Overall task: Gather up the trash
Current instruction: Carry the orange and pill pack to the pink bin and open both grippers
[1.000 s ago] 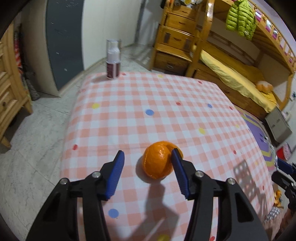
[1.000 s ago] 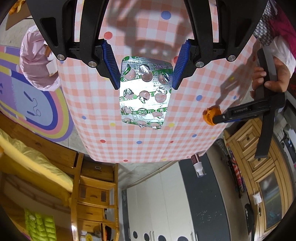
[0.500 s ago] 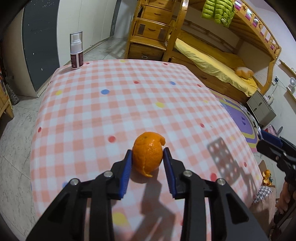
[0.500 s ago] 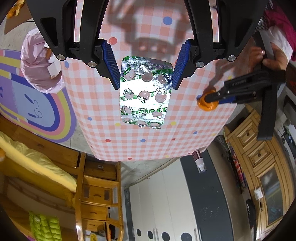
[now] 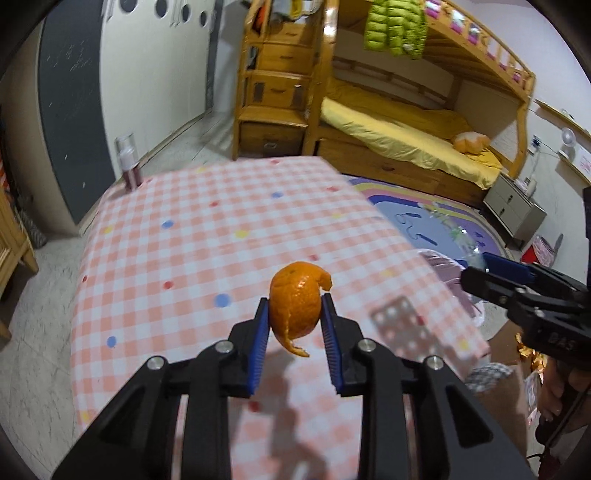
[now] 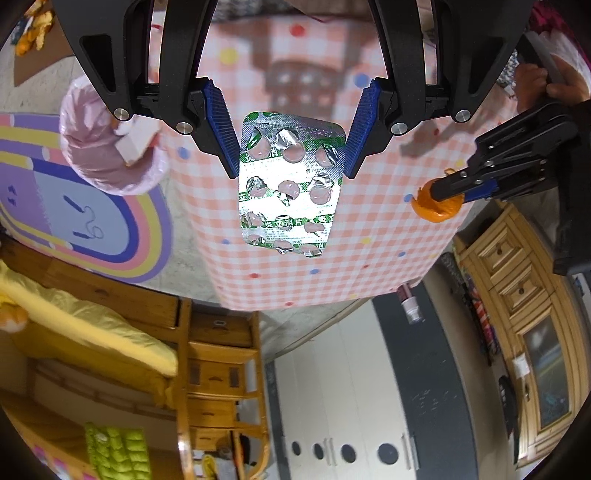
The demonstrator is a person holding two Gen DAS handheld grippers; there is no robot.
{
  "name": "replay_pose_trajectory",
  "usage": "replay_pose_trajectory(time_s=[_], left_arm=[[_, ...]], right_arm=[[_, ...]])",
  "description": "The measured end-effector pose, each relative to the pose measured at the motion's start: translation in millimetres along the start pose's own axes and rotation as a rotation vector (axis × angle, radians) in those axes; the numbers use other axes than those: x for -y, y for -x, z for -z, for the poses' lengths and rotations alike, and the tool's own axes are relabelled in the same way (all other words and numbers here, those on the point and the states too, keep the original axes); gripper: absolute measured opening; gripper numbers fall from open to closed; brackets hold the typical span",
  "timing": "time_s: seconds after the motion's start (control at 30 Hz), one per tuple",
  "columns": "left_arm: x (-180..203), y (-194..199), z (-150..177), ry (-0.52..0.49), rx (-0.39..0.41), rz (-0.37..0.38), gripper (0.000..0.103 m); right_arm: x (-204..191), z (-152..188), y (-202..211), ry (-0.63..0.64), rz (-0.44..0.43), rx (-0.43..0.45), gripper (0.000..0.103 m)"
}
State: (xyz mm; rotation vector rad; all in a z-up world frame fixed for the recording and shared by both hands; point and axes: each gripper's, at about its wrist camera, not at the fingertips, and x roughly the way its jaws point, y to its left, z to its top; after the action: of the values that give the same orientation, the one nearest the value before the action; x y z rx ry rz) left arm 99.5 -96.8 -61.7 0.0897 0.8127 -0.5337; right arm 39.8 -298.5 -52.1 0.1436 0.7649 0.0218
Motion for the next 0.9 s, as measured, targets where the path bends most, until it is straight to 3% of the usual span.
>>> replay_pose_trajectory(time_s=[0.1, 0.53, 0.9], left_arm=[[28.9, -0.5, -5.1, -0.050, 0.011, 0.012, 0.026], [166.7, -51.2, -27.0, -0.254, -0.041, 0.221, 0.026], [246.2, -126.9, -46.5, -0.343, -0.122, 0.318, 0.027]], right_arm=[[21.6, 6.9, 12.3, -0.027, 0.039, 0.011, 0.057], [133.0, 52.7, 49.8, -0.222, 0.208, 0.012, 0.057], [215.4, 56.7, 36.2, -0.391, 0.228, 0.039, 0.057]])
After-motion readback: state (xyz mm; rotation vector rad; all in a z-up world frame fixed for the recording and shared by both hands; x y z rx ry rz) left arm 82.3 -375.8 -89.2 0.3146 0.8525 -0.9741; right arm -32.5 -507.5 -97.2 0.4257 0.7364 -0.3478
